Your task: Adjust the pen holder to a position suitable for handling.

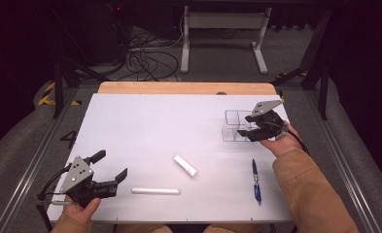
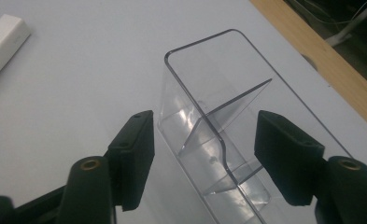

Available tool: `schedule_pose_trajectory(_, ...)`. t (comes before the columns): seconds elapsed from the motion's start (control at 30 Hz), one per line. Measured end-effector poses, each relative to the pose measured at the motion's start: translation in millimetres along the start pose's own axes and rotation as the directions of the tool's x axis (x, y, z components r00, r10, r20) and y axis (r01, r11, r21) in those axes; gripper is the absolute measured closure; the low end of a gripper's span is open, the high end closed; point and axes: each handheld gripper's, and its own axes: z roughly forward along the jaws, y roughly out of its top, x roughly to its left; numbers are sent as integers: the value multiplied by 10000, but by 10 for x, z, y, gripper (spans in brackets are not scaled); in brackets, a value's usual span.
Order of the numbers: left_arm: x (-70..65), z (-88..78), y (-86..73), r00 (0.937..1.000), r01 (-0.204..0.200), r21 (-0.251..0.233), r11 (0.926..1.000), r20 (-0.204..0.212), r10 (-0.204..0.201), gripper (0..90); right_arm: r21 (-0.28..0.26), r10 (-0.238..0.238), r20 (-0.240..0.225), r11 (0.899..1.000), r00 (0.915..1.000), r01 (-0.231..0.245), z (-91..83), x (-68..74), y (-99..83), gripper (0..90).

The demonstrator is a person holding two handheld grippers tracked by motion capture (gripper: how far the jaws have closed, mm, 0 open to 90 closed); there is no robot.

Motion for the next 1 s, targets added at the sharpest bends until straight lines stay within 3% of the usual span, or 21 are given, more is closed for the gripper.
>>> schedule_pose_trajectory(0.13, 6, 1, -2, 10000, -7, 11, 10000, 1, 7, 105, 325, 62, -33, 9995, 10000, -61, 57, -15, -2, 430)
schedule_pose_trajectory(0.63, 6, 2, -9, 10000, -33, 50, 10000, -20, 33, 105, 1333, -430, -59, 9901, 9991, 434, 262, -90, 45, 547)
schedule_pose_trajectory(0.73, 7, 0, -10, 10000, -29, 52, 10000, -33, 29, 105, 1349, -279, -98, 9904, 9996, 290, 294, -89, 47, 550)
schedule_pose_trajectory(0.77, 7, 1, -10, 10000, -26, 57, 10000, -32, 26, 105, 1469, -480, -234, 9878, 9986, 510, 300, -98, 45, 552)
schedule_pose_trajectory(1.0, 3, 4, -11, 10000, -48, 70, 10000, -28, 48, 105, 1800, -523, -445, 9819, 9976, 595, 378, -89, 25, 586)
